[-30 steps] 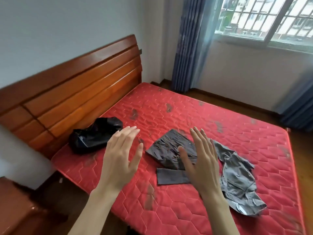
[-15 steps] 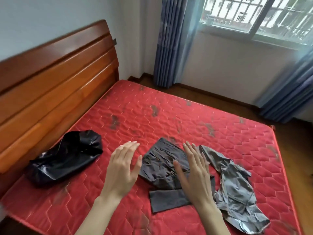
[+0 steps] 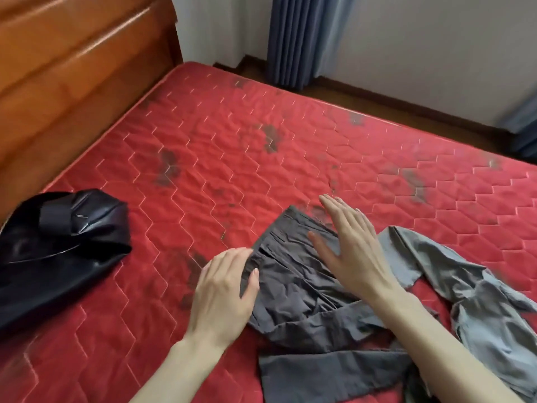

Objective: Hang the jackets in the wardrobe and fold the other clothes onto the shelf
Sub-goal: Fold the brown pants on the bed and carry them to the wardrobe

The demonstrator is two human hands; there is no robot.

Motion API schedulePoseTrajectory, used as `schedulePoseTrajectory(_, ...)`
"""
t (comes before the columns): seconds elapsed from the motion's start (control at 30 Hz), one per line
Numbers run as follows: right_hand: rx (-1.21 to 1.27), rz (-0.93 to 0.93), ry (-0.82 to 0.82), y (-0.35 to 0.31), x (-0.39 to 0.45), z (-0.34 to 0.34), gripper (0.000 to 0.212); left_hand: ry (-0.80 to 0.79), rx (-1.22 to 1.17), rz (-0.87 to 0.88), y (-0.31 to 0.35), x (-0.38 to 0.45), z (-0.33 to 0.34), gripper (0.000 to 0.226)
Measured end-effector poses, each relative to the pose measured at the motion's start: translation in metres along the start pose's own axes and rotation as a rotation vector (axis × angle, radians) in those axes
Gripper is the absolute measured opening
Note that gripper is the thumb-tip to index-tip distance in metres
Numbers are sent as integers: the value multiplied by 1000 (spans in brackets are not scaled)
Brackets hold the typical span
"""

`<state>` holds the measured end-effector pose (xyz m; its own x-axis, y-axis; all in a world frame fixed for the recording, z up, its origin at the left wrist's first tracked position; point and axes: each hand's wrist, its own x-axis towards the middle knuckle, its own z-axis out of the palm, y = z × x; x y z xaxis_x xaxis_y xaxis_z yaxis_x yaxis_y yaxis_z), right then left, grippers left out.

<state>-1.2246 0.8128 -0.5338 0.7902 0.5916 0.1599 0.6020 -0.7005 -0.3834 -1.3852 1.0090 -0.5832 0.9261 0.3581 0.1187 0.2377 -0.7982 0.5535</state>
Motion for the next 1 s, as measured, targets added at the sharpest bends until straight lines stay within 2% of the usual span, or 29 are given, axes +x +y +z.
schedulePoseTrajectory(0.13, -14, 12, -89, 56, 27, 89, 68, -65, 66, -108, -46, 9, 79, 51)
schedulePoseTrajectory(0.23, 135, 192, -164, 82, 40, 156, 65, -146, 159, -216, -74, 13, 123, 50)
schedulePoseTrajectory(0.33, 158, 365, -252, 104, 50, 211, 70, -340, 297, -372, -91, 18, 152, 68)
schedulePoseTrajectory(0.43, 30, 372, -330, 126, 62, 243, 77, -494, 355, -542, -108, 19, 169, 82)
schedulePoseTrajectory(0.53, -26, 397, -378, 140, 79, 258, 86, -493, 349, -621, -121, 17, 178, 75)
schedulePoseTrajectory(0.6, 0, 434, -341, 144, 87, 263, 90, -483, 349, -628, -130, 17, 183, 68)
schedulePoseTrajectory(0.7, 80, 524, -299, 143, 95, 266, 94, -479, 123, -725, -143, 16, 186, 45)
schedulePoseTrajectory(0.77, 145, 565, -354, 144, 94, 266, 85, -436, -65, -803, -151, 11, 187, 32)
schedulePoseTrajectory(0.83, 272, 598, -388, 141, 92, 260, 65, -396, -175, -823, -153, 6, 182, 33)
schedulePoseTrajectory(0.9, 418, 654, -410, 136, 85, 249, 52, -410, -197, -783, -153, 1, 172, 33)
schedulePoseTrajectory(1.0, 615, 712, -463, 120, 72, 218, 51, -462, -153, -663, -146, -1, 150, 34)
